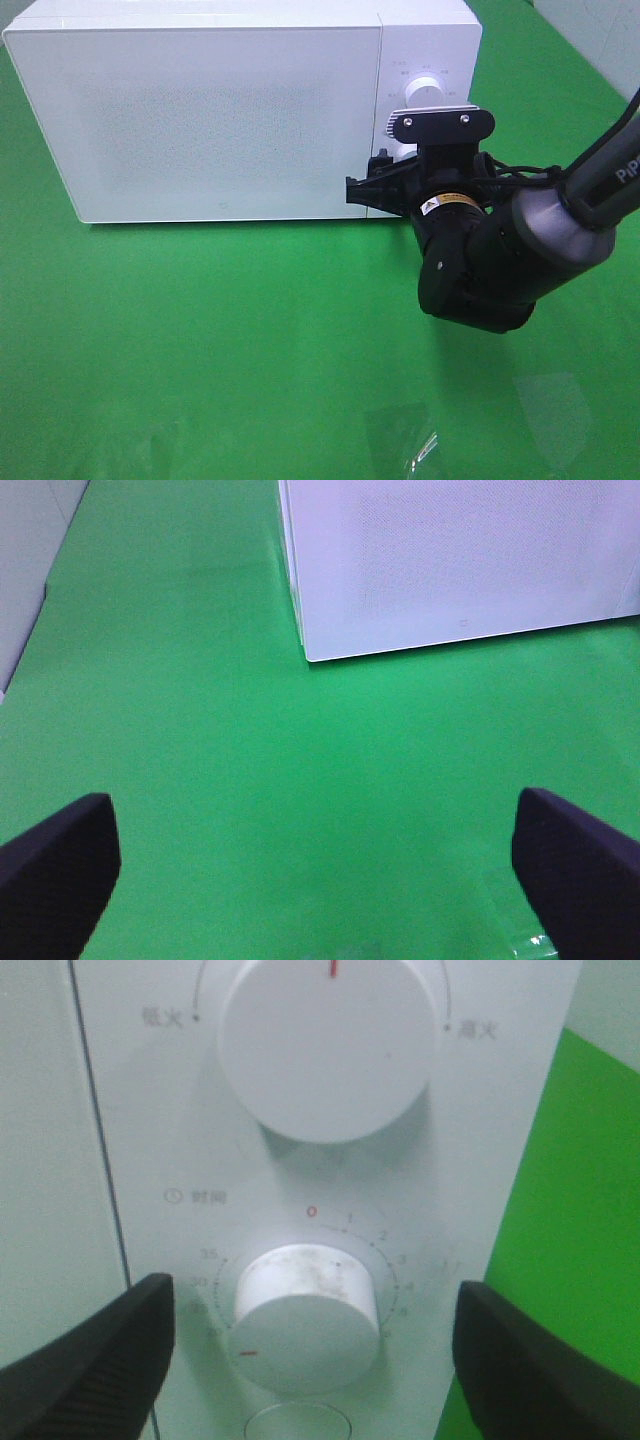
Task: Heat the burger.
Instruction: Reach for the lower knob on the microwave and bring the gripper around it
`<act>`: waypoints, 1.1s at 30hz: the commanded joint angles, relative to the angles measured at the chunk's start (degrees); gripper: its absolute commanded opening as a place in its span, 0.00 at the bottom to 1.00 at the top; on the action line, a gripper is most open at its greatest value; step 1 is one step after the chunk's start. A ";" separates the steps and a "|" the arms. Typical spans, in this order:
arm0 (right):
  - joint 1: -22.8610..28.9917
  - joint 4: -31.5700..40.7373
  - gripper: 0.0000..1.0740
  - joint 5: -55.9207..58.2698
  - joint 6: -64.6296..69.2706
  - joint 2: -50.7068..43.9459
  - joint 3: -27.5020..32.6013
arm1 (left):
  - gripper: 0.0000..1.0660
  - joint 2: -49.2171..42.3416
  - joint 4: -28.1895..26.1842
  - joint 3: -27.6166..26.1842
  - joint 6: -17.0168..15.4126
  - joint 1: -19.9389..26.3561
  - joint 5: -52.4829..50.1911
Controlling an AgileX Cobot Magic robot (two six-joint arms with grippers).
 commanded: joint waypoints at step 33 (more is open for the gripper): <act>-0.46 -1.38 0.47 -2.75 -3.38 1.95 -2.86 | 0.94 -1.03 0.11 0.06 -0.23 0.11 -0.29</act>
